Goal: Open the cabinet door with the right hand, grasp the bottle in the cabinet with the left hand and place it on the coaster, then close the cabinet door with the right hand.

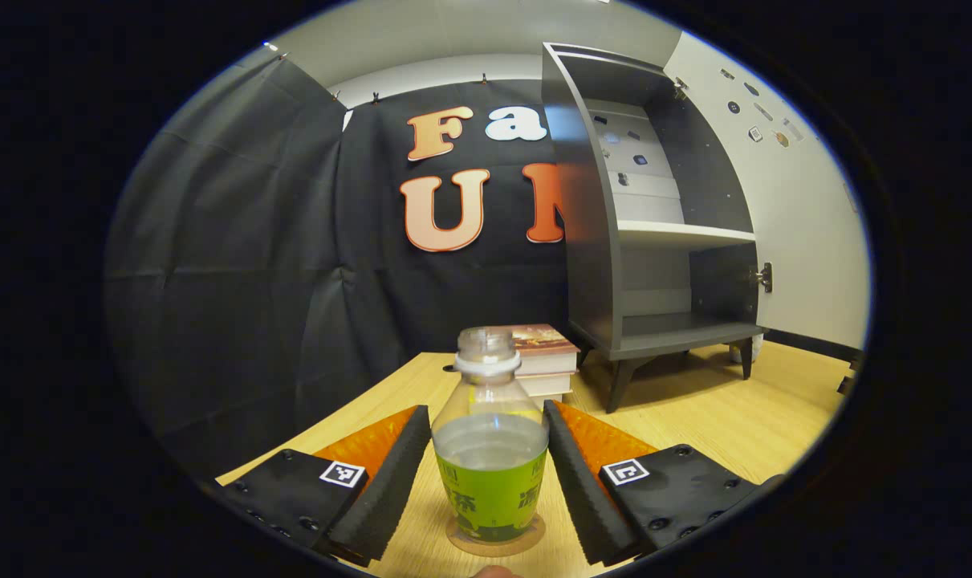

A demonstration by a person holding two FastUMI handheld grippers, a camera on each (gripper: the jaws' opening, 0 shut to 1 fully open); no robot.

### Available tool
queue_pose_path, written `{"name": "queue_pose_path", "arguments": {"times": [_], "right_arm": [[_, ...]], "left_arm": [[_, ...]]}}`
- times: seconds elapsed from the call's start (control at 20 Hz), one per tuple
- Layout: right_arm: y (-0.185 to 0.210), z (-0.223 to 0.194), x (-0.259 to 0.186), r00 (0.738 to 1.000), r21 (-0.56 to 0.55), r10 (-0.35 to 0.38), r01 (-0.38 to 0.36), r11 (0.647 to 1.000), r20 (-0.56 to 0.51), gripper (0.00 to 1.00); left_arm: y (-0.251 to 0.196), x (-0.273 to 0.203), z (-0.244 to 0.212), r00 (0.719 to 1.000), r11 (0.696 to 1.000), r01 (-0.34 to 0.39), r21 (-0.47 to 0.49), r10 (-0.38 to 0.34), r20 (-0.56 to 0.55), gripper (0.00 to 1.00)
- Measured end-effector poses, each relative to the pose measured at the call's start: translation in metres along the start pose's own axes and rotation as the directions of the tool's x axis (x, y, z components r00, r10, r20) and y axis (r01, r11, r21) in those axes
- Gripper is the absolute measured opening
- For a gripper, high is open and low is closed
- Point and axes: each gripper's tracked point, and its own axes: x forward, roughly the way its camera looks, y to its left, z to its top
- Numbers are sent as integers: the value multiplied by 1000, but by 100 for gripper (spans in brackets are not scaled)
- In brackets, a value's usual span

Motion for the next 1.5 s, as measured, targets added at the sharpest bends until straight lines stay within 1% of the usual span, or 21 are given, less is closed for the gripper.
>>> {"name": "queue_pose_path", "arguments": {"times": [0.1, 0.15, 0.2, 0.25, 0.35, 0.4, 0.45, 0.65, 0.75, 0.9, 0.95, 1.0, 1.1, 1.25, 1.3, 1.35, 1.4, 1.45, 1.5], "right_arm": [[0, 0, 0, 1000, -15, -3, 3, 1000, -1, 52], [0, 0, -1, 1000, -25, -4, 4, 1000, 0, 63], [-1, 1, -2, 1000, -38, 1, -1, 999, -2, 53], [0, 2, -3, 1000, -46, 10, -10, 999, 2, 54], [-1, 12, -5, 999, -52, 23, -21, 998, 31, 56], [0, 16, -3, 999, -53, 29, -27, 998, 46, 65], [0, 19, -6, 998, -52, 34, -31, 998, 55, 57], [1, 12, -16, 998, -29, 57, -57, 998, 5, 58], [-6, 13, -23, 1000, -22, 28, -28, 999, -1, 58], [-12, 11, -22, 1000, -34, 9, -10, 999, -29, 57], [-13, 8, -21, 999, -36, 2, -3, 999, -45, 57], [-10, 5, -21, 998, -35, 13, -15, 999, -58, 58], [-10, -1, -23, 996, -43, 10, -14, 999, -86, 57], [-11, 2, -22, 997, -65, 1, -6, 998, -75, 58], [-11, 0, -21, 997, -71, 2, -8, 997, -75, 58], [-7, -1, -21, 997, -75, 14, -20, 997, -77, 57], [-1, -4, -18, 996, -72, 26, -32, 997, -82, 57], [4, -6, -17, 996, -71, 35, -41, 997, -84, 63], [7, -6, -16, 995, -72, 48, -54, 996, -86, 51]], "left_arm": [[-1, 0, 16, 1000, 1000, -1, -1, 1, 6, 92], [0, -1, 22, 1000, 1000, -5, -1, 5, 7, 92], [-1, -3, 28, 1000, 1000, -6, 1, 6, 6, 92], [0, -4, 36, 1000, 1000, -10, 6, 10, 9, 90], [1, -9, 53, 1000, 1000, -17, 20, 16, 25, 92], [0, -11, 62, 999, 999, -19, 28, 19, 35, 92], [2, -13, 71, 999, 999, -21, 30, 20, 42, 92], [-5, -22, 109, 998, 1000, 6, 24, -8, 70, 92], [-7, -25, 126, 996, 999, 7, 45, -11, 86, 94], [-17, -26, 144, 994, 997, 20, 76, -28, 104, 90], [-21, -25, 149, 993, 996, 30, 82, -38, 108, 92], [-24, -24, 150, 993, 996, 37, 82, -46, 110, 90], [-32, -21, 152, 992, 996, 54, 75, -62, 107, 92], [-40, -15, 150, 992, 995, 76, 59, -81, 94, 92], [-41, -13, 148, 992, 995, 81, 54, -86, 89, 90], [-42, -10, 147, 993, 995, 84, 51, -89, 83, 92], [-45, -8, 146, 992, 995, 89, 49, -93, 81, 90], [-47, -5, 147, 992, 994, 93, 50, -97, 81, 90], [-48, -4, 148, 992, 994, 95, 50, -99, 83, 90]]}}
